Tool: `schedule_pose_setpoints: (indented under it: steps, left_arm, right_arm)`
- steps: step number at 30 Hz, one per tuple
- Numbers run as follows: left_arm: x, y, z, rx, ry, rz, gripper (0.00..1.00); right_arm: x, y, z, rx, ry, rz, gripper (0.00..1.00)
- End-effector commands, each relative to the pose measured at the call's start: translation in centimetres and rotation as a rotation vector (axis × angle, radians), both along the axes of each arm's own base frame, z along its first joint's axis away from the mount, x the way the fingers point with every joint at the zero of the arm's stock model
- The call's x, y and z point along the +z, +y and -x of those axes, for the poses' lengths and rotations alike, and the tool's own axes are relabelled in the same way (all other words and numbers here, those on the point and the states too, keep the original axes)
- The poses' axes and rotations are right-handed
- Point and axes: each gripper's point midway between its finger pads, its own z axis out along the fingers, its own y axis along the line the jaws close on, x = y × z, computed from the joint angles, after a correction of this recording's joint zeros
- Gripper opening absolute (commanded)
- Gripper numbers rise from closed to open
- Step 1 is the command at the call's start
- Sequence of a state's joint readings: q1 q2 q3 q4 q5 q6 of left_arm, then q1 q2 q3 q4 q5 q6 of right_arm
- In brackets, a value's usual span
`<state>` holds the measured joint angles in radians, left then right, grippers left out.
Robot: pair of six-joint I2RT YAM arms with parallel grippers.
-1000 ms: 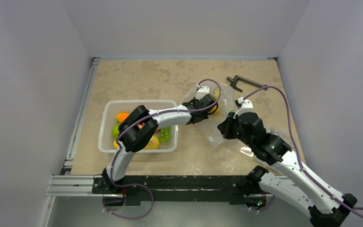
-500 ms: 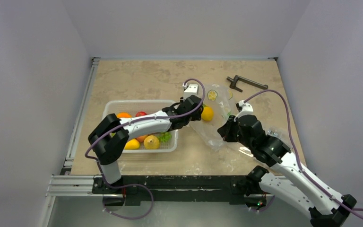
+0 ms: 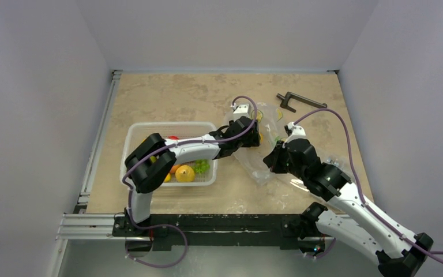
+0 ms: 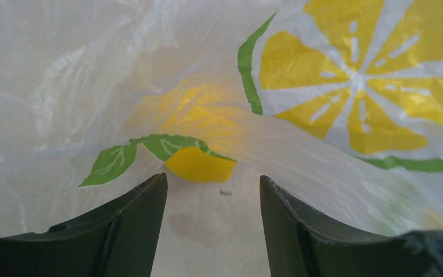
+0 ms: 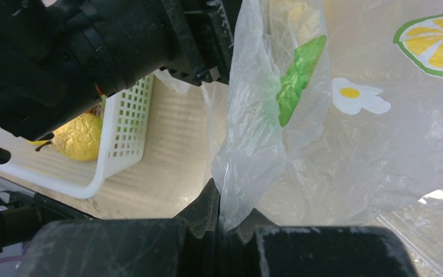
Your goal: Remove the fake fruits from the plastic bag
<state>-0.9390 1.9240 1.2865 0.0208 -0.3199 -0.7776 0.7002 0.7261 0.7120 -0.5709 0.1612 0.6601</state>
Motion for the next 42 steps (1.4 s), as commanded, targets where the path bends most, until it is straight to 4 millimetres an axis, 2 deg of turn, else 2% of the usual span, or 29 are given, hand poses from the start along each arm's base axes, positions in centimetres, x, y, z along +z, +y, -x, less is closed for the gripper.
schedule_pose_setpoints:
  steps: [1, 12, 16, 19, 23, 28, 36, 42]
  left_arm:
    - [1.7, -2.3, -1.6, 0.049, -0.022, 0.097, 0.64]
    - [-1.8, -2.4, -3.2, 0.179, 0.026, 0.082, 0.78]
    - [-2.8, -2.9, -3.8, 0.201, 0.035, 0.077, 0.76]
    - [-3.1, -3.2, -4.4, 0.207, 0.027, 0.07, 0.67]
    - [-2.4, -2.8, -4.7, 0.198, -0.01, 0.039, 0.45]
    - [-0.5, -2.3, -4.5, 0.163, -0.055, 0.028, 0.25]
    - [4.8, -1.2, -1.7, 0.034, -0.075, 0.063, 0.19]
    - [7.0, 0.5, 3.2, -0.125, -0.001, 0.078, 0.14]
  right_arm:
    - [1.9, 0.5, -0.4, 0.012, -0.047, -0.036, 0.0]
    - [2.8, 1.0, -0.5, 0.029, -0.064, -0.055, 0.0]
    - [2.8, 1.1, -0.5, 0.04, -0.062, -0.052, 0.0]
    - [3.2, 1.1, -0.4, 0.042, -0.072, -0.059, 0.0]
    - [3.3, 1.0, -0.3, 0.042, -0.078, -0.059, 0.0]
    - [2.9, 0.5, -0.1, 0.028, -0.079, -0.056, 0.0]
    - [2.6, -0.1, -0.6, -0.012, -0.089, -0.039, 0.0]
    - [2.4, -0.4, -1.3, -0.044, -0.109, -0.026, 0.0]
